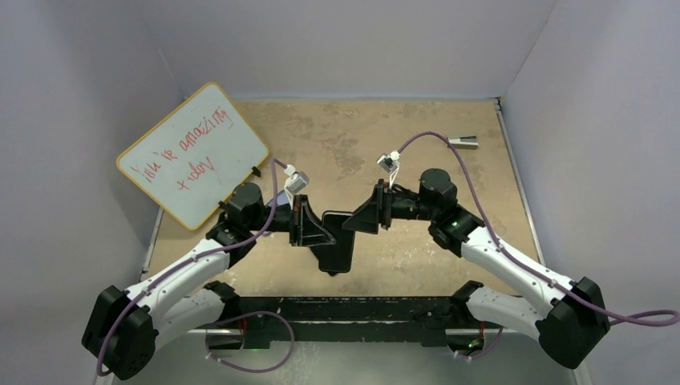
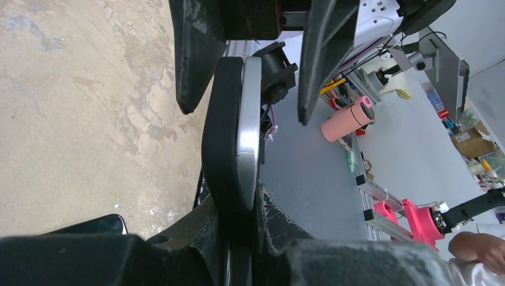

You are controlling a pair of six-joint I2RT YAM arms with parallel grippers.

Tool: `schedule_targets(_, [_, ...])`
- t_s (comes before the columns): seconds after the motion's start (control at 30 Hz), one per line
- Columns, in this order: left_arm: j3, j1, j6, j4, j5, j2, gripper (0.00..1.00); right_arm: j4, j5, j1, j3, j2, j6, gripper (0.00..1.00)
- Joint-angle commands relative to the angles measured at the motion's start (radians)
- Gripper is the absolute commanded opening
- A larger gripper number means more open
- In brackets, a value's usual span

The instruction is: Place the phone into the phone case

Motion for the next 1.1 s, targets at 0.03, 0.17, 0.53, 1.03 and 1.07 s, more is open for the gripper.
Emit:
schedule_targets(0.03, [0.055, -0.002, 0.018, 0.06, 0.017, -0.003, 0.0, 0.0, -0.039, 0.015, 0.058, 0.015, -0.045, 0.59])
schedule_targets(0.17, [0.063, -0.001, 0.042, 0.006, 0.001, 0.002, 0.0, 0.001, -0.018, 0.017, 0.061, 0.016, -0.049, 0.38])
schedule_targets(0.53, [0.158, 0.001, 0.156, -0.301, -0.124, 0.028, 0.0, -0.097, 0.131, 0.017, 0.08, -0.044, -0.143, 0.0])
schedule_targets(1.03, [0.084, 0.001, -0.013, 0.001, -0.157, -0.098, 0.0, 0.185, 0.088, 0.021, -0.097, -0.056, 0.076, 0.58])
schedule_targets(1.07, [0.076, 0.0, -0.039, 0.03, -0.164, -0.106, 0.0, 0.198, 0.082, 0.024, -0.113, -0.054, 0.082, 0.56])
